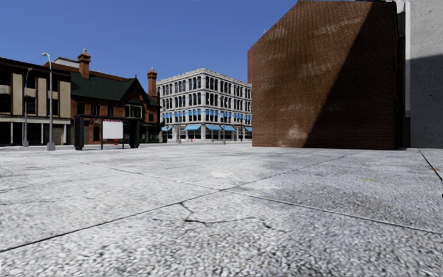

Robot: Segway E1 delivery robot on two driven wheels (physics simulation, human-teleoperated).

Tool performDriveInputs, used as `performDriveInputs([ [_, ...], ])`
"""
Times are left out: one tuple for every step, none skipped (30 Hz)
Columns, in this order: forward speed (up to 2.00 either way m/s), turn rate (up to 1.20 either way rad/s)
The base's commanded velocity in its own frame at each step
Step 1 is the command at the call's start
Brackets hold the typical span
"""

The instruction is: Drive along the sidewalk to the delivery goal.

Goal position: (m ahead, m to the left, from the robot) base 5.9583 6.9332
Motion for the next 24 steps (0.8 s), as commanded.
performDriveInputs([
  [1.61, 0.78],
  [1.61, 0.78],
  [1.61, 0.80],
  [1.61, 0.80],
  [1.61, 0.80],
  [1.61, 0.80],
  [1.61, 0.80],
  [1.61, 0.80],
  [1.61, 0.80],
  [1.61, 0.80],
  [1.61, 0.80],
  [1.61, 0.80],
  [1.61, 0.80],
  [1.61, 0.80],
  [1.61, 0.80],
  [1.61, 0.80],
  [1.61, 0.80],
  [1.61, 0.80],
  [1.61, 0.80],
  [1.61, 0.80],
  [1.61, 0.80],
  [1.61, 0.80],
  [1.61, 0.80],
  [1.61, 0.80],
])
